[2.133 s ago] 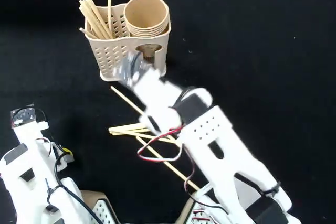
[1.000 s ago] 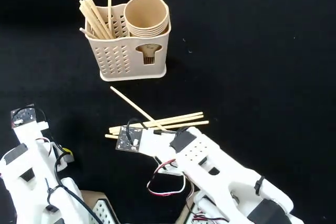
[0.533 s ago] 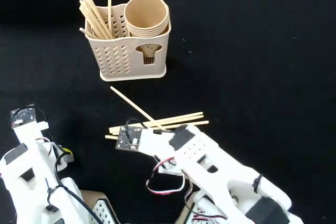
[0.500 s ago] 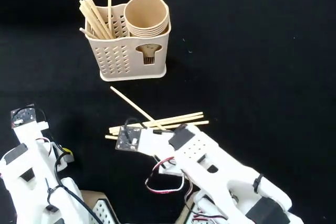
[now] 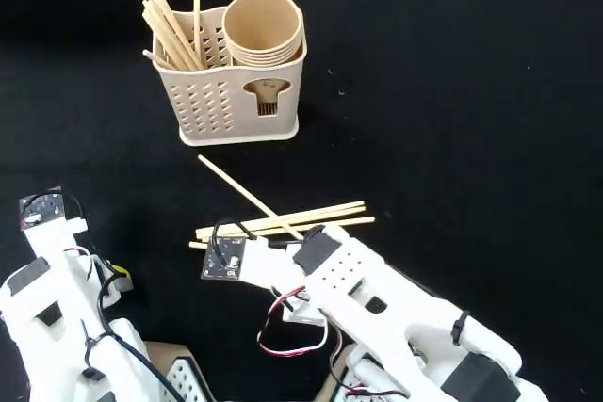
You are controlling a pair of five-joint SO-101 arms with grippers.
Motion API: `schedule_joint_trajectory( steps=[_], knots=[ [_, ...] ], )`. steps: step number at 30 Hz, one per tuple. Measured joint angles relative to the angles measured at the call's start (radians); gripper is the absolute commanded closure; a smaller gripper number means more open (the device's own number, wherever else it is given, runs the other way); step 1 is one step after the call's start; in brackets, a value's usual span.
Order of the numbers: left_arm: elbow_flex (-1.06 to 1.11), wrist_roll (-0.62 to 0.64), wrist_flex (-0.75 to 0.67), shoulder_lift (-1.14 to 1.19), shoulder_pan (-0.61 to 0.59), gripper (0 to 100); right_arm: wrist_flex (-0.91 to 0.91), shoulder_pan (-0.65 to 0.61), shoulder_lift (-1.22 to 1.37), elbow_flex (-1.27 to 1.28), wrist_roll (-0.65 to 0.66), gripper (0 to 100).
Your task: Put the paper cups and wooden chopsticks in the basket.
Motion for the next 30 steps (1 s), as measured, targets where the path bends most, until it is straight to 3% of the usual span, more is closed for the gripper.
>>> schedule_joint_trajectory(
  steps=[10,14,23,30],
  knots=[
    [0.0,0.0,0.0,0.0,0.0,72,-0.12,0.002,-0.015,0.103,0.0,86.4],
    [0.0,0.0,0.0,0.0,0.0,72,-0.126,0.003,-0.015,0.104,-0.002,99.2],
    [0.0,0.0,0.0,0.0,0.0,72,-0.132,0.003,-0.011,0.1,-0.002,98.6],
    [0.0,0.0,0.0,0.0,0.0,72,-0.057,0.002,-0.006,-0.094,-0.002,98.5]
  ],
)
